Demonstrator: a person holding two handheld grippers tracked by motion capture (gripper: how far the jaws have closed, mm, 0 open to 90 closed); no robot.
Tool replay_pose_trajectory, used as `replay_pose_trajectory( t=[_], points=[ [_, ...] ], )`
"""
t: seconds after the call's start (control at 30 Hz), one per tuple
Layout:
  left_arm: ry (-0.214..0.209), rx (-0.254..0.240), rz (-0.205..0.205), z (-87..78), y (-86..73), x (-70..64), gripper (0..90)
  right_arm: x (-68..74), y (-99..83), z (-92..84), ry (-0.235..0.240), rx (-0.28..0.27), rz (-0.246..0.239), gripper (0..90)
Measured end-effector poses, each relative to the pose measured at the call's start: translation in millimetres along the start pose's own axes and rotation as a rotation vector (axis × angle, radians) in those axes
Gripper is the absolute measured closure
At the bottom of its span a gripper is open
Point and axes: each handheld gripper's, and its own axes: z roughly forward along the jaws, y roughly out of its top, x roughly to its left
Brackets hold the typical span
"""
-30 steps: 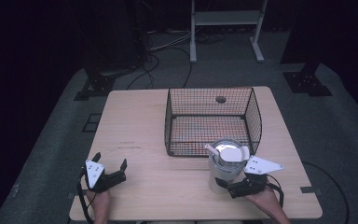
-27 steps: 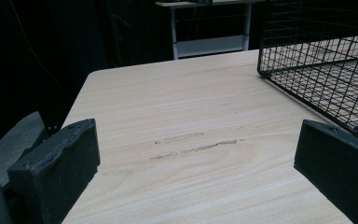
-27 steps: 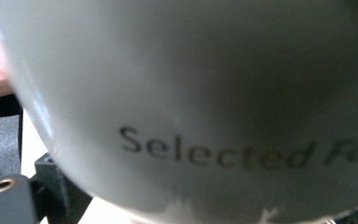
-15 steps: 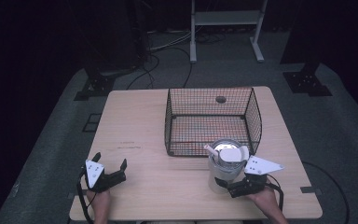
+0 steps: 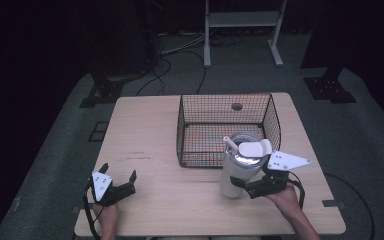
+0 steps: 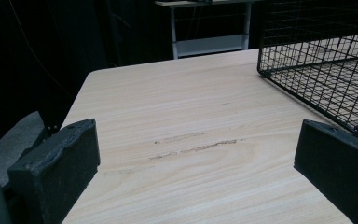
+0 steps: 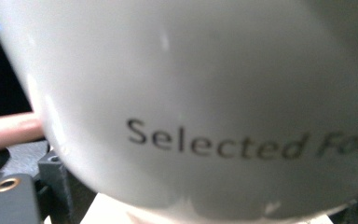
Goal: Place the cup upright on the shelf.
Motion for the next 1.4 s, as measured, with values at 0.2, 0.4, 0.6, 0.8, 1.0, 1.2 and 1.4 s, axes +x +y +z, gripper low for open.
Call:
replay_pose_trajectory(
  t=[0.2, 0.4, 0.6, 0.8, 1.0, 1.2, 1.4],
  points=[
    [0.002, 0.004, 0.006, 0.3, 0.2, 0.0, 0.0, -3.8, 31.1, 7.9, 0.015, -0.011, -0.051, 8.1],
    [0.004, 0.001, 0.003, 0.4, 0.0, 0.1, 0.0, -7.2, 57.3, 18.1, 0.02, -0.021, -0.09, 8.1],
    [0.001, -0.001, 0.002, 0.2, -0.1, 0.2, 0.0, -12.2, 74.2, 28.7, 0.034, -0.02, -0.093, 8.1],
    [0.0, 0.0, 0.003, 0.4, 0.0, 0.4, 0.0, -22.9, 83.9, 37.8, 0.014, -0.046, -0.084, 8.1],
    [-0.002, -0.003, 0.0, 0.6, -0.2, 0.7, 0.0, -38.6, 91.8, 46.6, -0.004, -0.069, -0.05, 8.0],
    [-0.002, -0.001, -0.002, 0.3, -0.1, 0.9, 0.0, -48.6, 102.3, 61.6, -0.036, -0.033, -0.093, 8.0],
    [-0.003, -0.005, -0.005, 0.1, -0.3, 1.2, 0.0, -52.6, 111.4, 72.7, -0.033, -0.011, -0.112, 8.0]
  ],
)
